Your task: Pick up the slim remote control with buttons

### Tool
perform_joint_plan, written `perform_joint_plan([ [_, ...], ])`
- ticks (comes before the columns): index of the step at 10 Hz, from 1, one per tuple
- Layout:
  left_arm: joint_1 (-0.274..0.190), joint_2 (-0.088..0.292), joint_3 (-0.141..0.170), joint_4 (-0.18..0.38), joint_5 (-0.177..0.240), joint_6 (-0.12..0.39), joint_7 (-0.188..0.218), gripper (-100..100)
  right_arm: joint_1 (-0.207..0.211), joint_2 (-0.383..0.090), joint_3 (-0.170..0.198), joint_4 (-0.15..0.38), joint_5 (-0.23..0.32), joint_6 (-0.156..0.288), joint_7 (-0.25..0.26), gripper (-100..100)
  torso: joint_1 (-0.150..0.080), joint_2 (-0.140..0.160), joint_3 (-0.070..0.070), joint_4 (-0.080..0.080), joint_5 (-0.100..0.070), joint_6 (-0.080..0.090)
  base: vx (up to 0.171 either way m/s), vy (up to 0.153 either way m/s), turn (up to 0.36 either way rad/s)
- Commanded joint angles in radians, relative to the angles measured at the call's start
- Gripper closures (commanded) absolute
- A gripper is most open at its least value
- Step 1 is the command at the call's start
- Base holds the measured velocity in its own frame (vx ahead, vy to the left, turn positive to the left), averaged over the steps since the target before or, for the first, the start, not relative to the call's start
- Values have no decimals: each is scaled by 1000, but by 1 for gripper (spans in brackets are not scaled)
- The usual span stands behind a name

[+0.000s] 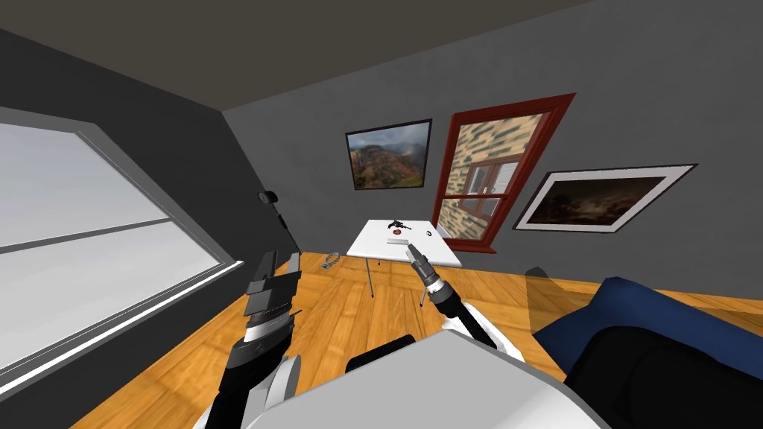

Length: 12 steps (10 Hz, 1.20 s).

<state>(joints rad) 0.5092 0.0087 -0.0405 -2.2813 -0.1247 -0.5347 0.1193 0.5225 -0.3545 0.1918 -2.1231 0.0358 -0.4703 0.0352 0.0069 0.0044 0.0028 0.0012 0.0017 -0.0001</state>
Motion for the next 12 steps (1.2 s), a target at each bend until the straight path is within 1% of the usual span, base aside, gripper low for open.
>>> perform_joint_plan([
  [1, 0, 0, 0, 0, 0, 0, 0, 0, 4, -50, 43, 32, 10, -13, 14, -100, 0, 0, 0, 0, 0, 0, -29, 95, 27],
  [2, 0, 0, 0, 0, 0, 0, 0, 0, 4, -57, 43, 32, 10, -13, 14, -100, 0, -2, -1, -1, 0, 0, -23, 78, 11],
  [3, 0, 0, 0, 0, 0, 0, 0, 0, 11, -92, 72, 63, 16, -27, 19, -100, -1, -3, -2, -1, 0, 0, -31, 89, 34],
  [4, 0, 0, 0, 0, 0, 0, 0, 0, 11, -110, 72, 63, 16, -27, 19, -100, -1, -3, -2, -1, 0, 0, -26, 73, 13],
  [5, 0, 0, 0, 0, 0, 0, 0, 0, 17, -146, 100, 96, 23, -40, 25, -100, -2, -3, -2, -1, 0, 0, -30, 86, 51],
  [6, 0, 0, 0, 0, 0, 0, 0, 0, 17, -166, 100, 96, 23, -40, 25, -100, -1, -3, -2, -1, 0, 0, -21, 74, 23],
  [7, 0, 0, 0, 0, 0, 0, 0, 0, 23, -198, 127, 133, 32, -54, 32, -100, -2, -3, -2, -1, 0, 0, -25, 78, 65],
  [8, 0, 0, 0, 0, 0, 0, 0, 0, 23, -225, 127, 133, 32, -54, 32, -100, -2, -3, -2, -1, -1, 0, -13, 62, 28],
  [9, 0, 0, 0, 0, 0, 0, 0, 0, 30, -256, 153, 173, 42, -67, 38, -100, -3, -4, -2, -1, -1, 0, -3, 85, 82],
  [10, 0, 0, 0, 0, 0, 0, 0, 0, 30, -283, 153, 173, 42, -67, 38, -100, -2, -4, -3, -1, -1, 0, -9, 70, 31],
  [11, 0, 0, 0, 0, 0, 0, 0, 0, 36, -311, 177, 215, 53, -80, 44, -100, -3, -4, -2, -1, 0, 0, -23, 81, 85],
  [12, 0, 0, 0, 0, 0, 0, 0, 0, 36, -346, 177, 215, 53, -80, 44, -100, -2, -4, -2, -1, -1, 0, -18, 74, 42],
])
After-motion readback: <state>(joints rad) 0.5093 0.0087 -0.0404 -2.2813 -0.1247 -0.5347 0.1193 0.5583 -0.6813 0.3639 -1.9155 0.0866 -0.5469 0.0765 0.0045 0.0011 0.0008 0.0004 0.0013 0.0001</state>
